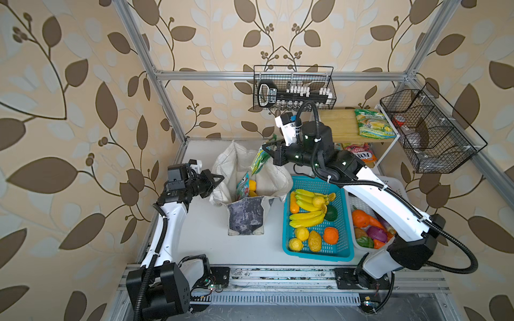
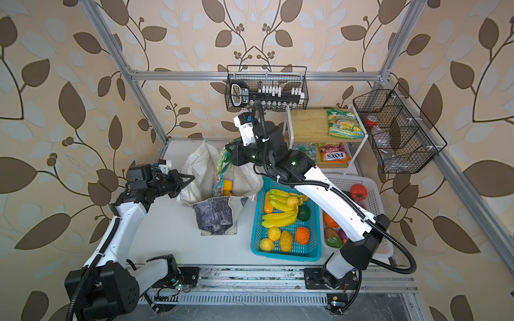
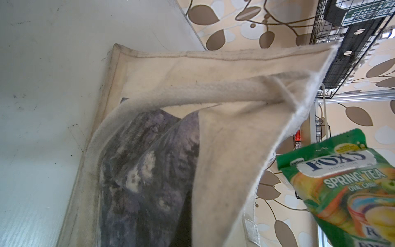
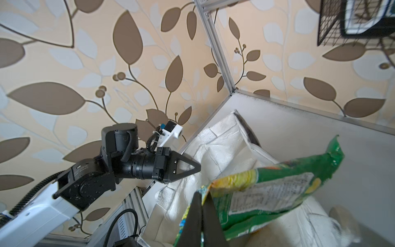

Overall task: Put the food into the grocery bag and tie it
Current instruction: 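Lift the Spring Tea bag off the shelf and carry it over the tote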

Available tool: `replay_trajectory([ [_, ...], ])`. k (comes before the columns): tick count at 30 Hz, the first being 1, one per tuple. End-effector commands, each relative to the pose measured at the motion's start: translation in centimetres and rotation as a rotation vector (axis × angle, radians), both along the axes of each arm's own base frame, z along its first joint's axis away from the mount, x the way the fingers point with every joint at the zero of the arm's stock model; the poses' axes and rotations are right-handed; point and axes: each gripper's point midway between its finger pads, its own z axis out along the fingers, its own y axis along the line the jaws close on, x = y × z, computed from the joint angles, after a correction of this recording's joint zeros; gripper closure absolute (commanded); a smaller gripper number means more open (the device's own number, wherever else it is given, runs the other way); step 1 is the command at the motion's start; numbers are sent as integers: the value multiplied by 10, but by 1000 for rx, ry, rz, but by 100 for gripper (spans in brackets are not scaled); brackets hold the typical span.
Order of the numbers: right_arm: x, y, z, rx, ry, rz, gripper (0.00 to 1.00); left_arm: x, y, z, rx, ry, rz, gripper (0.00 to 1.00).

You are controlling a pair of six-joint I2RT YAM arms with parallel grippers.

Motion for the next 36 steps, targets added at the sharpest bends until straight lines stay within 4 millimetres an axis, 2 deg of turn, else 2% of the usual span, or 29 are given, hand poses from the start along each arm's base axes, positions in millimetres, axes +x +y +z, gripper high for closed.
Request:
replay_trajectory([
  [1,0,15,27,62,-77,13,100,-1,0,2,4,-16,-7,100],
  [14,24,82,-46,31,6,50,100,0,0,1,-7,-14,-10,100],
  [22,11,107,-50,13,-23,71,100,-1,-2,4,-10,-21,-17,100],
  [27,24,127,-66,-20,-19,77,100,-1,-2,3,-9,-21,-16,100],
  [32,40,133,-105,-70,3,27,100,-1,-1,2,-4,-18,-14,100],
  [36,42,129,-126,-77,14,4,100,-1,-1,1,-6,-13,-12,100],
])
